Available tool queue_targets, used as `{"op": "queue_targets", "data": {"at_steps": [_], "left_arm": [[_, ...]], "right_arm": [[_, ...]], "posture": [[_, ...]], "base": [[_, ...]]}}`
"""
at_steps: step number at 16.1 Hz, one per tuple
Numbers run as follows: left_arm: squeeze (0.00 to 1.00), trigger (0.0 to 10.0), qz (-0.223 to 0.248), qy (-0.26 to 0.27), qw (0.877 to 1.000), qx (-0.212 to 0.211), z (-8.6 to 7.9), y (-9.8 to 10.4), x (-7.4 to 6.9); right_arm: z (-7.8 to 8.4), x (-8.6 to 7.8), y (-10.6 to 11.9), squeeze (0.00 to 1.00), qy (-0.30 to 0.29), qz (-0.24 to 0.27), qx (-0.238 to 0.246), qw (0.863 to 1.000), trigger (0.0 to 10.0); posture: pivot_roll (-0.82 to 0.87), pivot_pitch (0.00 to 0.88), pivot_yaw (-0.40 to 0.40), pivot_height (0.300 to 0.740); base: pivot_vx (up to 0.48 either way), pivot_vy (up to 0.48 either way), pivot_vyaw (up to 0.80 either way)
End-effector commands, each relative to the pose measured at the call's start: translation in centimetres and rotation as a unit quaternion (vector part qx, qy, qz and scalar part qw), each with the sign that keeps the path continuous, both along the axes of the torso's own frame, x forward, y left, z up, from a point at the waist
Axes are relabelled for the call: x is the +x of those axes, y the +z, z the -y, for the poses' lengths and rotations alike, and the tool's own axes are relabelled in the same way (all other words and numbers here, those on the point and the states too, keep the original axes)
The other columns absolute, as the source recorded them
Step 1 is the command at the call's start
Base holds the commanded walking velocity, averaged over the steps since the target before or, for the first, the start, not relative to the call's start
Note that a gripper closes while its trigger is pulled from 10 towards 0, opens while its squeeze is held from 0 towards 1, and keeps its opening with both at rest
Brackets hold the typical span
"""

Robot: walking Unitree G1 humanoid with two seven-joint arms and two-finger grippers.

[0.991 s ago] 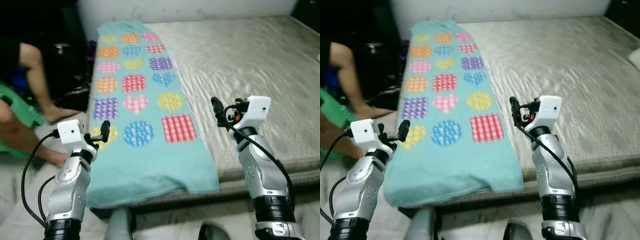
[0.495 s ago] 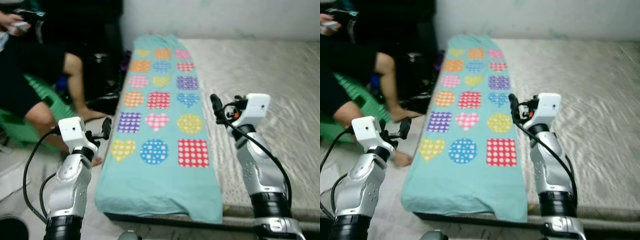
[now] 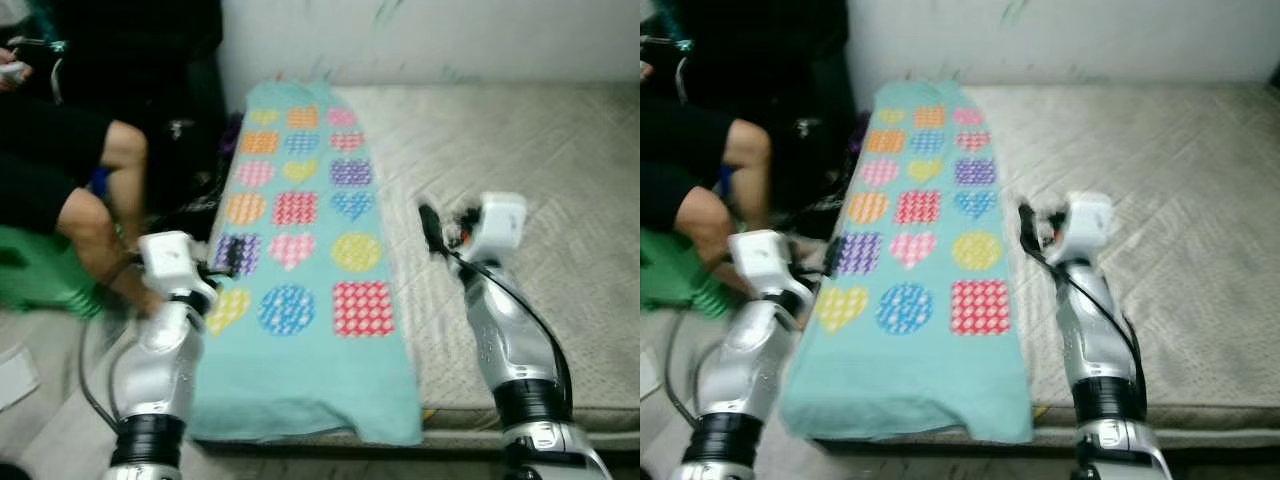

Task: Clean up the room

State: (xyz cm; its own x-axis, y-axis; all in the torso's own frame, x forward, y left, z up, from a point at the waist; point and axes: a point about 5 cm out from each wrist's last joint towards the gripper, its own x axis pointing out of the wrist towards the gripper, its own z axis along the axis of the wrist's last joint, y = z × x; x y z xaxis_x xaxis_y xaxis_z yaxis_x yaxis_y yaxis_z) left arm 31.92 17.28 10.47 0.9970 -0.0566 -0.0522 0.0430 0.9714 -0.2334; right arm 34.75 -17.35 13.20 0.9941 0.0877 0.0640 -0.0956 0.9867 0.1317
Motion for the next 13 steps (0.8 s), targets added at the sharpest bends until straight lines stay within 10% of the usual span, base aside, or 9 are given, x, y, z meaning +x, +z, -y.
{"op": "queue_targets", "data": {"at_steps": [1,8,13], "left_arm": [[0.00,10.0,-0.001,0.011,1.000,0.011,-0.8,-0.1,0.0],[0.00,10.0,0.003,0.015,1.000,0.013,-0.2,-1.1,-0.7],[0.00,10.0,-0.043,0.054,0.997,0.044,-3.5,-4.6,-5.9]], "right_arm": [[-1.8,0.4,0.4,0.00,0.021,0.012,-0.007,1.000,10.0],[-1.8,-0.4,-0.8,0.00,0.016,0.011,-0.040,0.999,10.0],[2.1,-3.4,-3.7,0.00,-0.049,-0.022,-0.142,0.988,10.0]], "posture": [[-0.01,0.000,0.025,0.740],[-0.03,0.000,-0.005,0.740],[-0.02,0.000,-0.024,0.740]], "base": [[0.000,0.000,0.00],[0.000,0.000,0.00],[0.000,0.000,0.00]]}}
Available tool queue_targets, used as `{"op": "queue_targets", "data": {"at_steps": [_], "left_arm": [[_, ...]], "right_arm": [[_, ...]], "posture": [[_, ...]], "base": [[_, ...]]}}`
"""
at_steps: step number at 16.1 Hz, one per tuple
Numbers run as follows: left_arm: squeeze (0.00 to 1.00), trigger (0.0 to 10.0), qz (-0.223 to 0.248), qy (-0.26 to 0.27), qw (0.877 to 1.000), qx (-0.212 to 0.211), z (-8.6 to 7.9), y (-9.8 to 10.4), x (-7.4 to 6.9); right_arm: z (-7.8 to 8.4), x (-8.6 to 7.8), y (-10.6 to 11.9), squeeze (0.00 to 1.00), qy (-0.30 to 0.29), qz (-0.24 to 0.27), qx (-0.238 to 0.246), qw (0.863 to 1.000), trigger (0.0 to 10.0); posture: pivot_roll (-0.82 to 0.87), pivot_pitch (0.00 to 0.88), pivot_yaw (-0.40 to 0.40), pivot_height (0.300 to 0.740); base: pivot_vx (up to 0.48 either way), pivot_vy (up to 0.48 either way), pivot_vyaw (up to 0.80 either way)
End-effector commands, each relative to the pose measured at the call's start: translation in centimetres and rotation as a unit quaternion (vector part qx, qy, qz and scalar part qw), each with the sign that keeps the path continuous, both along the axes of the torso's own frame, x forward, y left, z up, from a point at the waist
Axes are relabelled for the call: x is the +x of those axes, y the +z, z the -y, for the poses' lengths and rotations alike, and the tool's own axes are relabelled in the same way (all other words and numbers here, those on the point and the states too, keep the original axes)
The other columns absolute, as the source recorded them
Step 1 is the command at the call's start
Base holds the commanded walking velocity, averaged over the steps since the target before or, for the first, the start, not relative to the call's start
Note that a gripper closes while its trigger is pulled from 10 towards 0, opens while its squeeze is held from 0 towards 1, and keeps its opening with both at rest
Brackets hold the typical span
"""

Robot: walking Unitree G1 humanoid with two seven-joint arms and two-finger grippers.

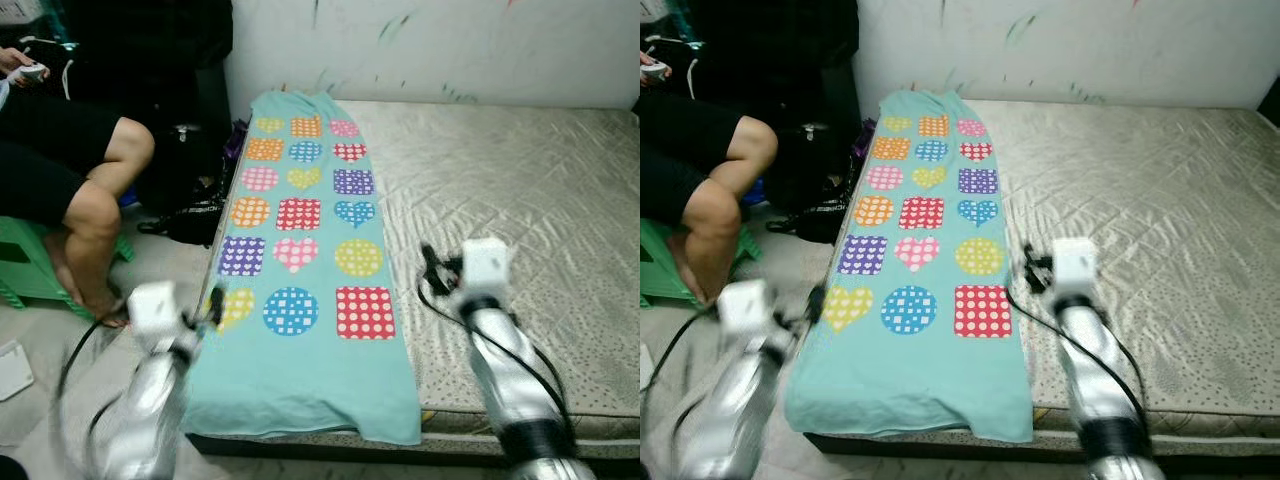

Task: Clean up the room

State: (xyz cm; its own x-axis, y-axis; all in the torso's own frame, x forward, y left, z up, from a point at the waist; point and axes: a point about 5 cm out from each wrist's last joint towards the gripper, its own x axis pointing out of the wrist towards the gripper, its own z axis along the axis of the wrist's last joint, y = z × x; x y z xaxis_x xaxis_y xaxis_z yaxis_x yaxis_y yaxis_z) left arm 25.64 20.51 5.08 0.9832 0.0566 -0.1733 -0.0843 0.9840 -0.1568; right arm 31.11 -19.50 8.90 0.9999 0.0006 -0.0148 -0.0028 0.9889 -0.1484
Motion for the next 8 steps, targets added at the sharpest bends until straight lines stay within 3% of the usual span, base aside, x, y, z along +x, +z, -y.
{"op": "queue_targets", "data": {"at_steps": [1,5,8], "left_arm": [[0.00,10.0,0.000,0.009,1.000,0.012,-1.3,-0.1,-1.1],[0.00,10.0,-0.023,0.007,1.000,0.013,-2.2,-1.0,-4.0],[0.00,10.0,-0.023,0.001,1.000,0.011,-1.6,-1.0,-4.5]], "right_arm": [[1.0,-0.8,-0.2,0.00,-0.006,-0.005,0.000,1.000,10.0],[2.4,-2.6,-0.5,0.00,-0.009,-0.016,-0.016,1.000,10.0],[2.6,-3.2,-0.3,0.00,-0.007,-0.019,-0.017,1.000,10.0]], "posture": [[-0.02,0.000,-0.031,0.740],[-0.03,0.000,-0.038,0.740],[-0.03,0.000,-0.046,0.740]], "base": [[0.000,0.000,0.00],[0.000,0.000,0.00],[0.000,0.000,0.00]]}}
